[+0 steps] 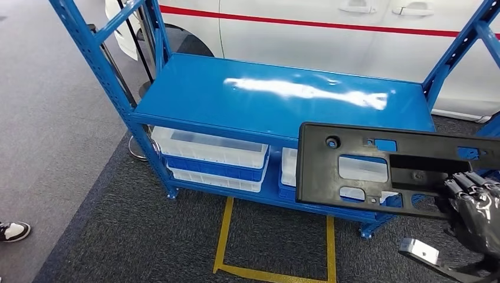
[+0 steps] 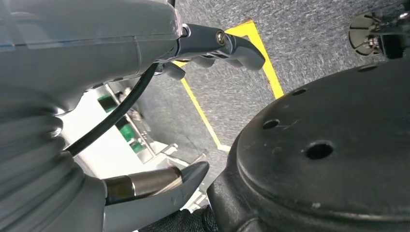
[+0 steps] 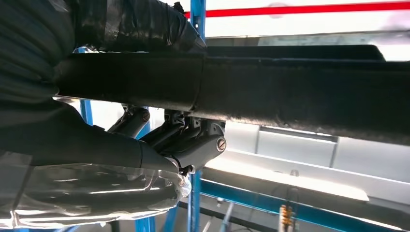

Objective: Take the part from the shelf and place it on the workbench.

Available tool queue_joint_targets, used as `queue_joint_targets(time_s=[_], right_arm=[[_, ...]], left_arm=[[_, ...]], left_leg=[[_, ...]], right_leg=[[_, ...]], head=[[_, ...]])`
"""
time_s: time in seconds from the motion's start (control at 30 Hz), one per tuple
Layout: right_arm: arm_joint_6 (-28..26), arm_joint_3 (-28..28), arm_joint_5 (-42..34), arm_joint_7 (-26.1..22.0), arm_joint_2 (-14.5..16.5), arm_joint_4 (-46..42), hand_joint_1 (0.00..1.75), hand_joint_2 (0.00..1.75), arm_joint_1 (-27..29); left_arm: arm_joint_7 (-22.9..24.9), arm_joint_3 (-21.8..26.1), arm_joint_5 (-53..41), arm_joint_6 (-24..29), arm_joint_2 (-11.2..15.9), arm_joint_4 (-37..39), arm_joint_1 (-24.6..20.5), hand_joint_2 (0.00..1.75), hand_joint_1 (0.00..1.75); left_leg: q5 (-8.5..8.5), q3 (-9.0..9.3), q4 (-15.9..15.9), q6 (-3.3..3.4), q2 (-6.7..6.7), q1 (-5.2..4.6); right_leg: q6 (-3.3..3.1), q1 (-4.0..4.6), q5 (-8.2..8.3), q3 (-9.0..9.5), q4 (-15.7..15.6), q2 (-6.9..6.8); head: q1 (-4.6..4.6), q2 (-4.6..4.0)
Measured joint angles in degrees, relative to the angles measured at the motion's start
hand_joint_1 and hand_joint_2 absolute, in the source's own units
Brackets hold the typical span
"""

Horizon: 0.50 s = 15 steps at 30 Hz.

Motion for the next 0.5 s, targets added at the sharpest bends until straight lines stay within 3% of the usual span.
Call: queue_joint_targets(time_s=[0.07, 0.1, 0.13, 0.17, 0.2, 0.23, 0.27, 0.33, 0.37, 0.4, 0.47, 0.5], right_arm=[[-0.14, -1.56, -0.13, -0.08, -0.85, -1.44, 1.75, 1.75, 2.53], [-0.08, -2.38, -0.19, -0.11, -1.18, -2.08, 1.75, 1.75, 3.56], [0.05, -3.17, -0.24, -0.12, -1.34, -2.62, 1.75, 1.75, 4.45], [0.28, -3.86, -0.28, -0.16, -1.44, -3.00, 1.75, 1.75, 5.12], [0.66, -4.52, -0.30, -0.23, -1.48, -3.29, 1.75, 1.75, 5.55], [1.08, -5.14, -0.31, -0.31, -1.49, -3.47, 1.75, 1.75, 5.77], [1.47, -5.70, -0.35, -0.39, -1.51, -3.59, 1.75, 1.75, 5.84], [2.05, -6.71, -0.44, -0.50, -1.64, -3.77, 1.75, 1.75, 5.74], [2.23, -7.07, -0.48, -0.55, -1.75, -3.84, 1.75, 1.75, 5.69], [2.41, -7.38, -0.51, -0.59, -1.84, -3.87, 1.75, 1.75, 5.58], [2.72, -7.80, -0.58, -0.61, -1.96, -3.90, 1.75, 1.75, 5.40], [2.86, -7.96, -0.64, -0.57, -1.98, -3.89, 1.75, 1.75, 5.26]], left_arm=[[-0.38, 0.05, 0.00, -0.01, -0.27, 0.00, 0.20, 1.75, 0.00], [-0.61, 0.08, -0.01, -0.02, -0.37, 0.00, 0.31, 1.75, 0.00], [-0.87, 0.13, -0.01, -0.03, -0.43, 0.00, 0.42, 1.75, 0.00], [-1.14, 0.18, -0.01, -0.06, -0.50, 0.00, 0.49, 1.75, 0.00], [-1.42, 0.24, -0.01, -0.10, -0.55, 0.00, 0.53, 1.75, 0.00], [-1.68, 0.29, -0.01, -0.15, -0.59, 0.00, 0.55, 1.75, 0.00], [-1.90, 0.35, -0.01, -0.20, -0.63, 0.00, 0.56, 1.75, 0.00], [-2.29, 0.58, -0.01, -0.25, -0.67, 0.00, 0.61, 1.75, 0.00], [-2.44, 0.70, -0.01, -0.27, -0.68, 0.00, 0.66, 1.75, 0.00], [-2.58, 0.82, -0.01, -0.27, -0.68, 0.01, 0.74, 1.75, 0.00], [-2.76, 0.99, -0.01, -0.28, -0.67, 0.05, 0.96, 1.75, 0.00], [-2.81, 1.08, -0.01, -0.27, -0.67, 0.10, 1.06, 1.75, 0.00]], left_leg=[[1.61, -1.48, -0.28, 0.80, 0.36, 0.13], [2.32, -2.43, -0.19, 1.06, 0.48, 0.08], [3.02, -3.45, 0.00, 1.12, 0.57, 0.03], [3.70, -4.57, 0.28, 1.08, 0.63, 0.00], [4.31, -5.75, 0.64, 0.97, 0.65, 0.00], [4.85, -6.91, 1.09, 0.81, 0.67, 0.03], [5.30, -7.97, 1.61, 0.61, 0.68, 0.06], [6.06, -9.55, 2.57, 0.09, 0.64, -0.08], [6.49, -9.93, 2.85, -0.21, 0.61, -0.17], [7.03, -10.16, 2.88, -0.55, 0.57, -0.24], [7.81, -10.46, 2.73, -1.30, 0.43, -0.27], [6.94, -10.86, 3.21, -1.69, 0.35, -0.20]], right_leg=[[0.29, -0.12, -5.44, -1.33, 4.25, 0.40], [0.43, -0.11, -8.51, -2.08, 7.82, 0.48], [0.60, -0.12, -10.46, -2.63, 11.50, 0.54], [0.76, -0.14, -10.96, -2.70, 14.37, 0.56], [0.88, -0.19, -9.98, -2.00, 15.59, 0.56], [0.96, -0.27, -8.27, -0.36, 14.85, 0.56], [0.99, -0.39, -6.79, 2.26, 12.21, 0.57], [0.74, -0.36, -7.28, 8.52, 3.94, 0.71], [0.44, -0.25, -8.22, 10.50, 0.81, 0.78], [0.03, -0.06, -9.03, 11.34, -0.95, 0.83], [-0.91, -0.04, -8.26, 10.54, -1.28, 0.62], [-1.47, -0.12, -7.59, 9.93, -1.29, 0.46]], head=[[0.03, 0.00], [0.04, 0.00], [0.03, 0.00], [0.03, -0.01], [0.03, -0.01], [0.03, -0.01], [0.03, -0.01], [-0.02, 0.00], [-0.04, 0.00], [-0.07, 0.00], [-0.07, 0.00], [-0.08, 0.00]])
